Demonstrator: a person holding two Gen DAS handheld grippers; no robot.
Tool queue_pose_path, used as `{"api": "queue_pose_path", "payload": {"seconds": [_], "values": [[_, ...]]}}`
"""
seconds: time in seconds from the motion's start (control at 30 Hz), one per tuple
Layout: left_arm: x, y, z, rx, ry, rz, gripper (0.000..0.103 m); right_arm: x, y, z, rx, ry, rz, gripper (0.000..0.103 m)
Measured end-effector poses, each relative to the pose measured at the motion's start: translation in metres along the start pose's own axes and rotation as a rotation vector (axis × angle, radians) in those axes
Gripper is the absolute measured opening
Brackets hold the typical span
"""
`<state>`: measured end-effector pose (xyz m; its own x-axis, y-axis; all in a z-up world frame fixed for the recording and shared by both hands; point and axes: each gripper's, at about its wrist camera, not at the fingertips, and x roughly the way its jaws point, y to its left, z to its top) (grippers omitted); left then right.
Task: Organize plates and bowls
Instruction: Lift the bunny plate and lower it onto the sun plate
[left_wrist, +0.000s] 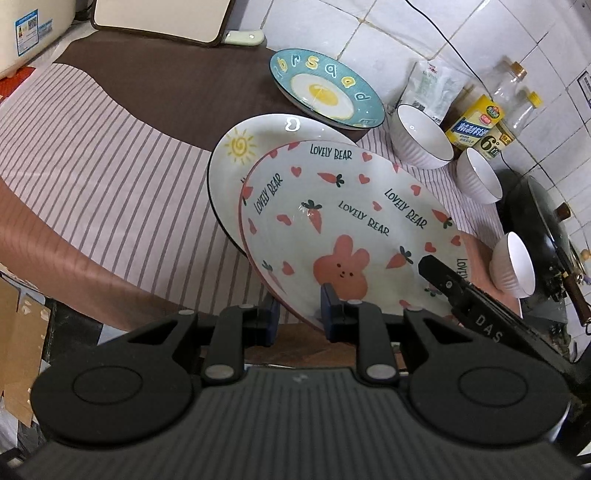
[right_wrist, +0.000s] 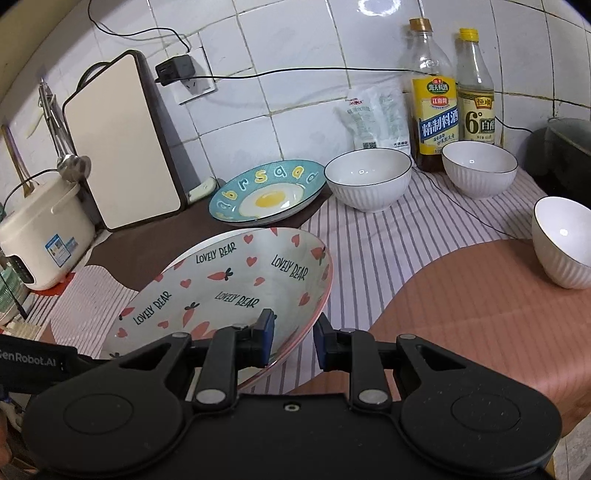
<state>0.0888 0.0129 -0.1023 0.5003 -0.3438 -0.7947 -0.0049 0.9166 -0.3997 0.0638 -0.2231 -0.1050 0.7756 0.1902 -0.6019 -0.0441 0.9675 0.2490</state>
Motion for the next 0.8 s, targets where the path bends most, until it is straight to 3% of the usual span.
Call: {"api": "queue_pose_path", "payload": {"seconds": [0.8], "values": [[0.026,0.024,0.030,-0.135,0.166,0.032,0.021,0.036,0.015,0.011,-0.067,0.114,-0.042,0.027]]}}
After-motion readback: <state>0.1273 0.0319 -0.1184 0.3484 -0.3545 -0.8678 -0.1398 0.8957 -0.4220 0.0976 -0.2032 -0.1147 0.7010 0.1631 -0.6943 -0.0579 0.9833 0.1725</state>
